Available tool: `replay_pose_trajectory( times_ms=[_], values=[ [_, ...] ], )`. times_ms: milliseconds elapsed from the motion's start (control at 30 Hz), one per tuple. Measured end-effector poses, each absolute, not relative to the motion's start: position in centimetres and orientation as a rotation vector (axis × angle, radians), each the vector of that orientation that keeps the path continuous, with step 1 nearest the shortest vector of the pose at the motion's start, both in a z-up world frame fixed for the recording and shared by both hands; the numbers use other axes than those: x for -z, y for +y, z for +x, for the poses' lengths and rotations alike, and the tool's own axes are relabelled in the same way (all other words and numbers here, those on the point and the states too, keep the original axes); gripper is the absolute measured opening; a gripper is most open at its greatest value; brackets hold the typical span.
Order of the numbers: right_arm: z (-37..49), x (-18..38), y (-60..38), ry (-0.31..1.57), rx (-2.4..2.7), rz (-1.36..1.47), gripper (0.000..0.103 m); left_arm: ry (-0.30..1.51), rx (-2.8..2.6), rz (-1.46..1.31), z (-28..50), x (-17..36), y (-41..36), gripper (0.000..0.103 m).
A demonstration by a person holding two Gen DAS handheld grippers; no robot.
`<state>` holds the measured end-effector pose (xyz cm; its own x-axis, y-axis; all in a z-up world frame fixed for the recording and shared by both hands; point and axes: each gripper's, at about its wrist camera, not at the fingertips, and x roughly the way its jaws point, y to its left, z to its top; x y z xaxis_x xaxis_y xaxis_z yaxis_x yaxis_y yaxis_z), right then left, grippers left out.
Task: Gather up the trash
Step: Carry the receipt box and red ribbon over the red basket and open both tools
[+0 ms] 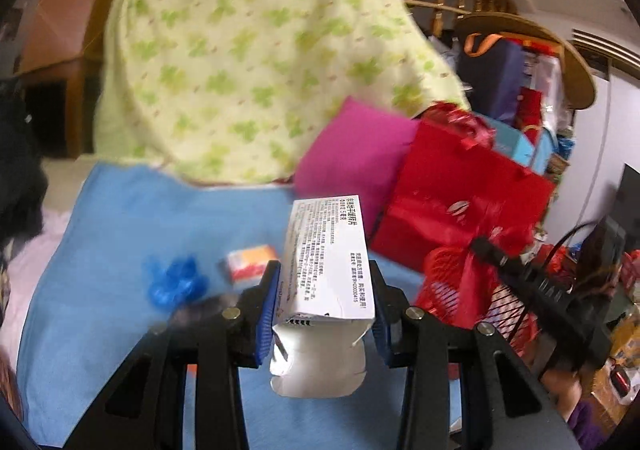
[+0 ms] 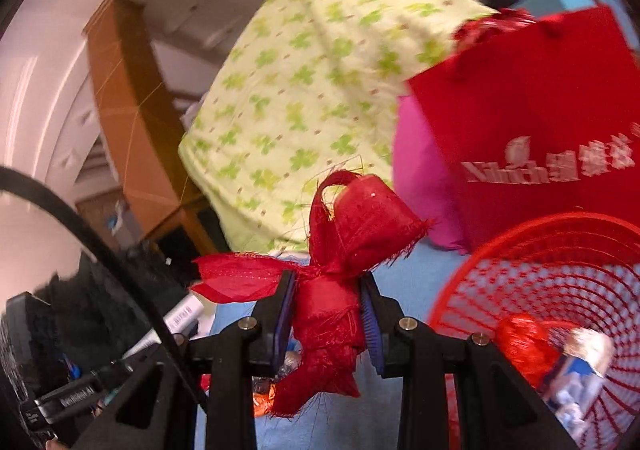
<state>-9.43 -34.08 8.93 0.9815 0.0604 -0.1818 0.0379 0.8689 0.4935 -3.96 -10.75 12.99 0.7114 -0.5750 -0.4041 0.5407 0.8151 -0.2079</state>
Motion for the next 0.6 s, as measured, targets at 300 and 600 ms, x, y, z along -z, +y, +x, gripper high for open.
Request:
replay_pose_trajectory(
  times_ms=[300, 600],
  values=[
    [-14.6, -8.0, -39.8, 0.132, 0.114, 0.695, 0.035, 0.440, 0.758, -0.034, -5.1, -16.6, -19.1, 0.042],
    [-16.8, -5.2, -45.3, 0.127, 0.232, 0.930, 0.036, 0.474, 0.846, 0.038, -5.7, -16.0, -26.8, 0.042]
  ],
)
